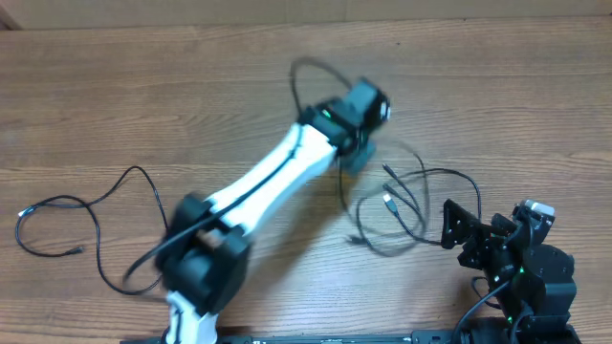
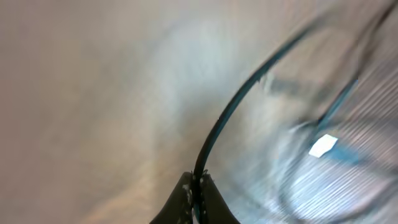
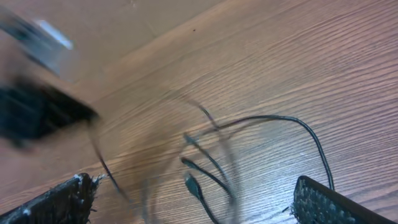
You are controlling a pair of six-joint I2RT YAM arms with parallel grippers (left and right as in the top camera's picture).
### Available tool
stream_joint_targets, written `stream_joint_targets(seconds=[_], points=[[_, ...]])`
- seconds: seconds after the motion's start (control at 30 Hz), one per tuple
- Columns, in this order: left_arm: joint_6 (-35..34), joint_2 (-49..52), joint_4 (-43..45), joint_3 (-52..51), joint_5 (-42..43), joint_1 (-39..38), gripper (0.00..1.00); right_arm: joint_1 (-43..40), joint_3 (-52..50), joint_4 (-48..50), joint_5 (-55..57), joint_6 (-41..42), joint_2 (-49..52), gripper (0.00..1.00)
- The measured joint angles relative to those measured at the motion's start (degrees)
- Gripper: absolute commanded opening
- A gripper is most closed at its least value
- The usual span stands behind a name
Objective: Untangle cables
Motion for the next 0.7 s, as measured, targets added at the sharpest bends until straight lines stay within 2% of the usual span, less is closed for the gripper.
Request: stream_joint_targets(seconds=[0.17, 0.3, 0.67, 0.7], points=[[0.7, -14.2, 4.2, 8.7, -1.2, 1.9, 0.04, 0.0, 0.0, -0.1, 0.0, 0.0, 0.0, 1.0], [0.9, -21.2, 9.2, 12.3, -1.4, 4.1, 0.04, 0.0, 0.0, -0.1, 0.0, 0.0, 0.0, 1.0], [0.9, -23.5, 7.9, 14.1, -2.0, 7.4, 0.04, 0.0, 0.0, -0.1, 0.0, 0.0, 0.0, 1.0], [1.0, -23.5, 7.0, 14.1, -2.0, 7.4, 0.07, 0.0, 0.0, -0.1, 0.0, 0.0, 0.0, 1.0]])
